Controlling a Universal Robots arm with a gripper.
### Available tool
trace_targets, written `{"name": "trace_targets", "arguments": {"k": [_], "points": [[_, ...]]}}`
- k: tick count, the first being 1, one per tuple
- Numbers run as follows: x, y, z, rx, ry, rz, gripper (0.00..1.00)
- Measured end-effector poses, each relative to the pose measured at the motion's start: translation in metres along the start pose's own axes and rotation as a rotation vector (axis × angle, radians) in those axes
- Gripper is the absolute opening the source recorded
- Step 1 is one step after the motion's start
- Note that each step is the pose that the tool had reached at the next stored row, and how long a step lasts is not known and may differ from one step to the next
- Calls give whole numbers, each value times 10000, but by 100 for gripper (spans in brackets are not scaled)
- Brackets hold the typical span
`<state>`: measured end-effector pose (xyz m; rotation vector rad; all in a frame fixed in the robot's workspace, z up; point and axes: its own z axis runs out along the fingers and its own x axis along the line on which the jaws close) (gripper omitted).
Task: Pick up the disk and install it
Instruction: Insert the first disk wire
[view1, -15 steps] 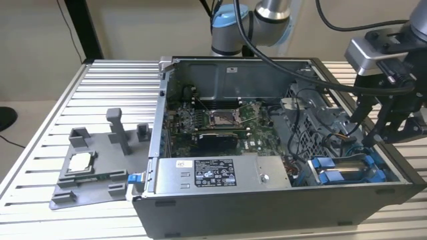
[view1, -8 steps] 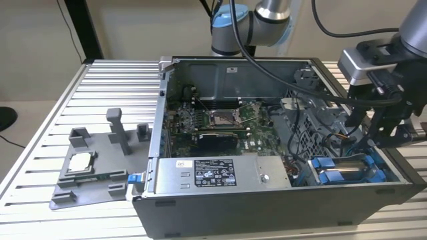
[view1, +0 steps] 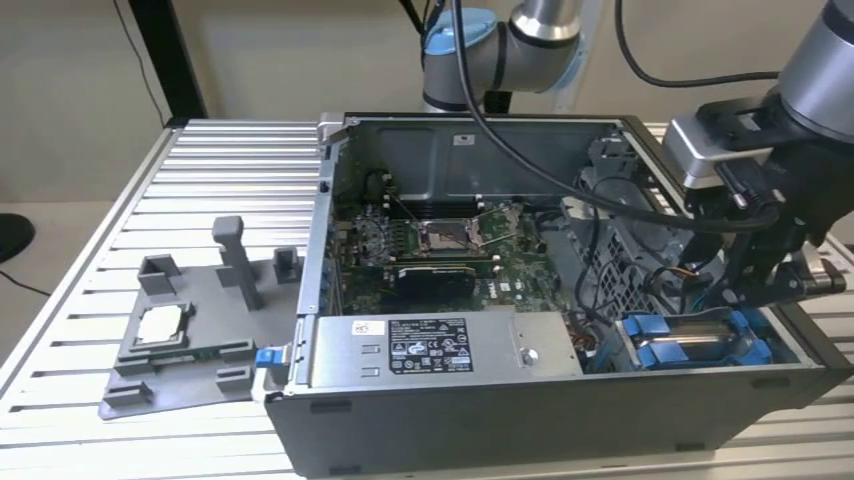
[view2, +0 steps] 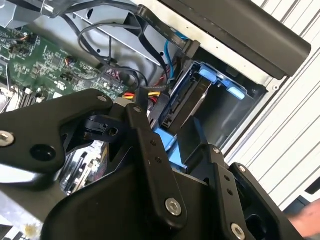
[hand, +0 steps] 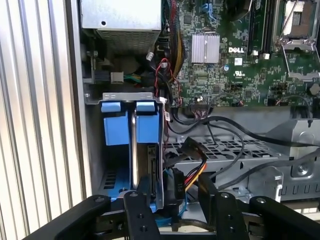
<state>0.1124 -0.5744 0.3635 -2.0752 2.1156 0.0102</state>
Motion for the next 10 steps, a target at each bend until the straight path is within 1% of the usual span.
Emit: {"name": "trace_targets", "arguments": {"k": [3,5,7,10], "points": [[4,4,29,4,-3,0,100],[5,5,37,6,-10,1,100],[8,7,52,15,-35,3,100],[8,8,55,17,-43,4,100]]}}
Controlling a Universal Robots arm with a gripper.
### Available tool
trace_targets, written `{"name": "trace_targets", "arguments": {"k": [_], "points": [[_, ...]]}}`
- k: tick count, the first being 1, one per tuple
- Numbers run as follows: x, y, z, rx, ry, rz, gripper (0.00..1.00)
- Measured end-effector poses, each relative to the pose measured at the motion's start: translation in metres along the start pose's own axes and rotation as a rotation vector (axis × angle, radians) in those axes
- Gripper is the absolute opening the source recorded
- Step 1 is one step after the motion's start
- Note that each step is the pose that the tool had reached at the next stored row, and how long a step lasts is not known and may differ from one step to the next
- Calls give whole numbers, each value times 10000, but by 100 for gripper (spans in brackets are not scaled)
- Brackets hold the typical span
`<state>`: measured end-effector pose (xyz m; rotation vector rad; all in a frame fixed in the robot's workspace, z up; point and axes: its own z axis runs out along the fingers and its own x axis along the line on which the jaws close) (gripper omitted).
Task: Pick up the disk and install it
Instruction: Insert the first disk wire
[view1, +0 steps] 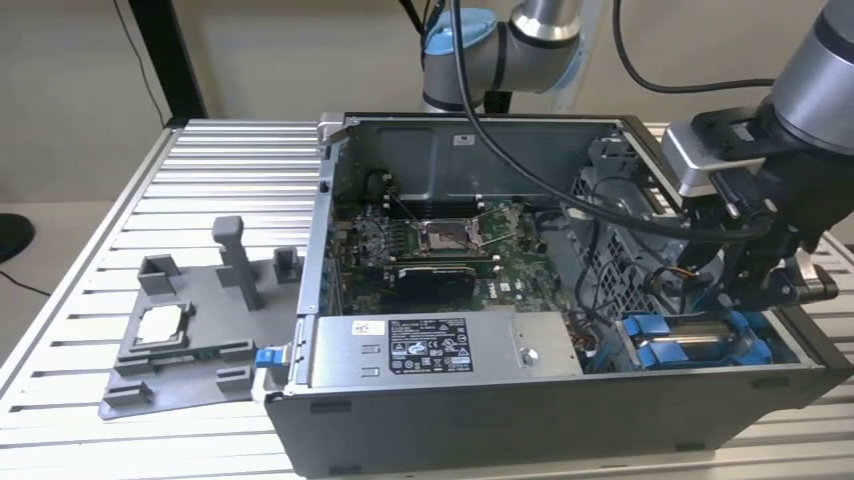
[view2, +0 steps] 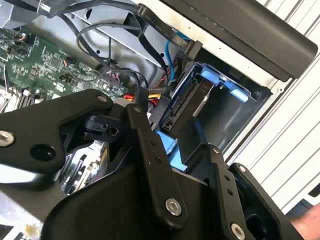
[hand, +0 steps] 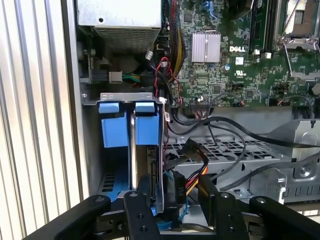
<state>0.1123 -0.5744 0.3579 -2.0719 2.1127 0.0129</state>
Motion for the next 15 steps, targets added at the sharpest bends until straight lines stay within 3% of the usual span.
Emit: {"name": "trace_targets", "arguments": {"k": [14,15], "points": [[-24,1,5,0,-10,1,100],[-29,1,6,0,-10,1,0]]}}
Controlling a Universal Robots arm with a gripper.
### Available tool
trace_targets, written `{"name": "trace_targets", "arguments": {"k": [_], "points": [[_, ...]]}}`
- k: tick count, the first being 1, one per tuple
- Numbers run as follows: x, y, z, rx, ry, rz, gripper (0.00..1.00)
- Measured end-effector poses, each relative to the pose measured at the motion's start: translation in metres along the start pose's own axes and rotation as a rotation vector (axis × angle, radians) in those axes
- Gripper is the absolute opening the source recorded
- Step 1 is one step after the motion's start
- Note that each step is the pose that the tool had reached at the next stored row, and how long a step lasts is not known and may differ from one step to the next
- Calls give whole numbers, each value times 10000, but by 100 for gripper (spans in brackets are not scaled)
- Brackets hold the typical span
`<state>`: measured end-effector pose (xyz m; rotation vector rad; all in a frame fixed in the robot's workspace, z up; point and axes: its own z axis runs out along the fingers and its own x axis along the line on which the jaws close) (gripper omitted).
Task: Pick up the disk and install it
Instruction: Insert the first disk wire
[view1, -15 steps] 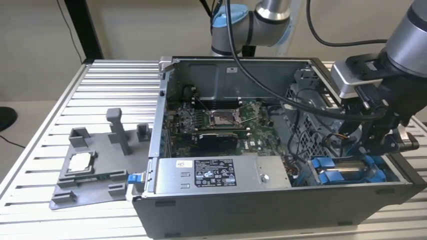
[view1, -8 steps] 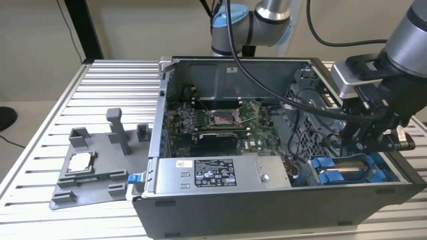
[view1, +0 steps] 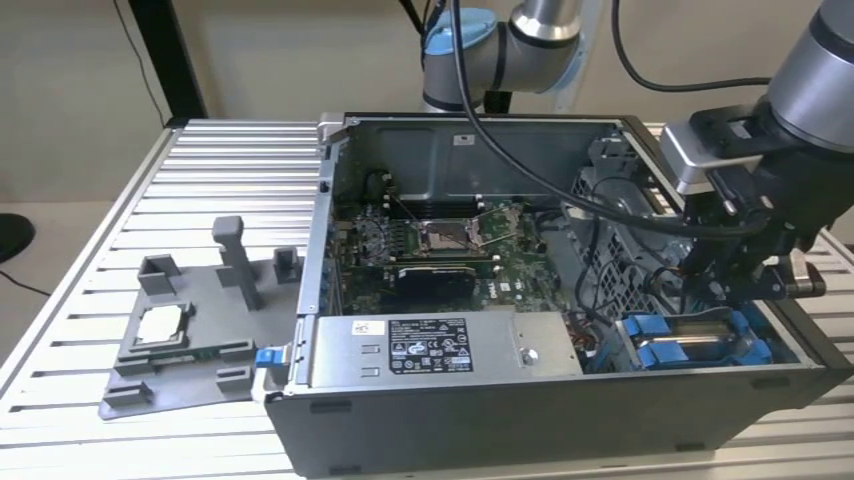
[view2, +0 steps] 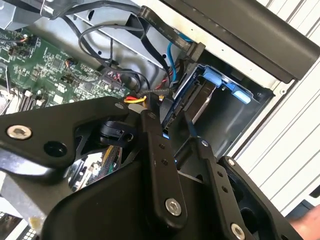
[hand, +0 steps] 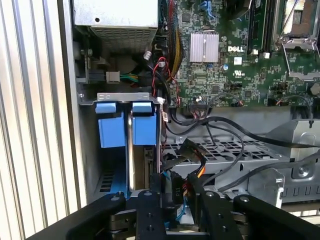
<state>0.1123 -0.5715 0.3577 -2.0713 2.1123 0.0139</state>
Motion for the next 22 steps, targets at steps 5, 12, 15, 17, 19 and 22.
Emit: {"name": "trace_targets", "arguments": {"k": [5,12,15,17,19,22], "points": [[-14,0,1,0,1,0,0],[-22,1,2,-15,12,2,0],[-22,0,2,-16,14,1,0],[-20,-25,4,-47,20,10,0],[-17,-46,7,-88,122,23,0],[-10,-87,11,-170,406,9,0]]}}
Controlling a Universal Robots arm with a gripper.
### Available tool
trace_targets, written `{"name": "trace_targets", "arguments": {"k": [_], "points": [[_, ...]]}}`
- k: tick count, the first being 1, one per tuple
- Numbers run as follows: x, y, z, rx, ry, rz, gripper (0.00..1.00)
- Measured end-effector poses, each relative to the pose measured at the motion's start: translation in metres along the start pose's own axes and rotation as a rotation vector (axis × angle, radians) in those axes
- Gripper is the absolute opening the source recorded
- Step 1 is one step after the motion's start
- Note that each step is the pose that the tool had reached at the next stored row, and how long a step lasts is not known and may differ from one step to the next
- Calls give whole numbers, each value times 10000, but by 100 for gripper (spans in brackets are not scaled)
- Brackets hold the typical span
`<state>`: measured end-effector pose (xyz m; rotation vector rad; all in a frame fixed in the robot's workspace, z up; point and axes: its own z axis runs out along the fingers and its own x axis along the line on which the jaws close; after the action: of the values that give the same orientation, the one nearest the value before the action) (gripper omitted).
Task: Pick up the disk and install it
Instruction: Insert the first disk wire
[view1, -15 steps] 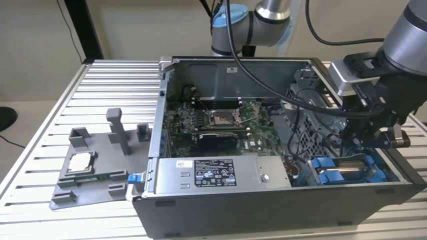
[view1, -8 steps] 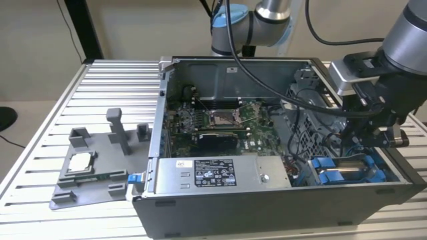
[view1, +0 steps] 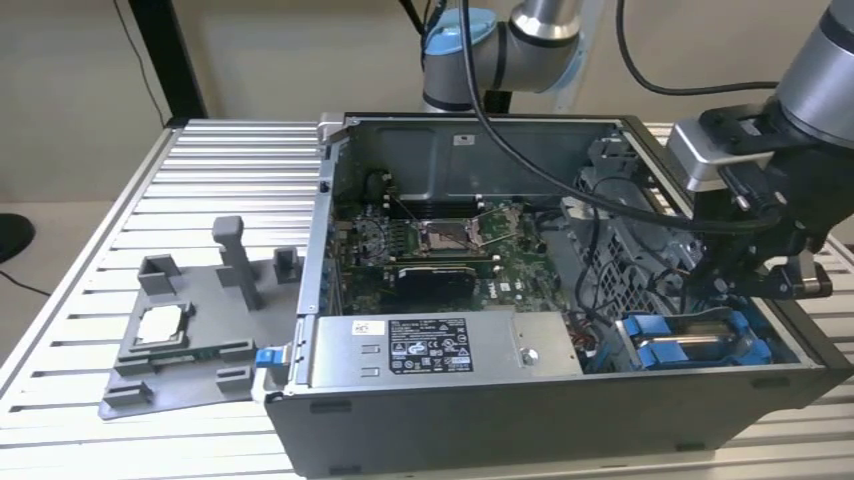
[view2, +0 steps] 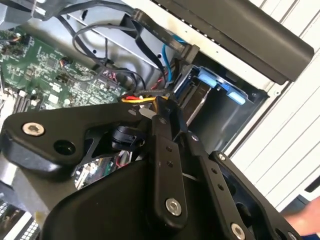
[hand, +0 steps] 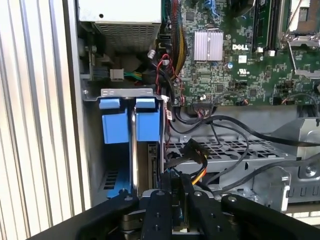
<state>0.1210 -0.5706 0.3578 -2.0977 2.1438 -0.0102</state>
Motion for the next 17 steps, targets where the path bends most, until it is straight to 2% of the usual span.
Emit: {"name": "trace_targets", "arguments": {"k": [2,3,4,6,7,8,9,10,12,15,16,17], "points": [[0,-43,6,-93,193,-11,0],[-1,-57,7,-126,324,-21,0],[-1,-77,11,-165,405,-27,0],[-1,-133,19,-340,455,-17,0],[-1,-147,26,-437,454,-10,0],[-1,-154,28,-565,457,-1,0],[0,-160,30,-750,463,12,0],[5,-168,32,-897,465,23,0],[13,-170,43,-926,380,13,0],[33,-184,59,-932,172,11,0],[39,-191,65,-932,120,15,0],[40,-194,77,-933,93,16,0]]}}
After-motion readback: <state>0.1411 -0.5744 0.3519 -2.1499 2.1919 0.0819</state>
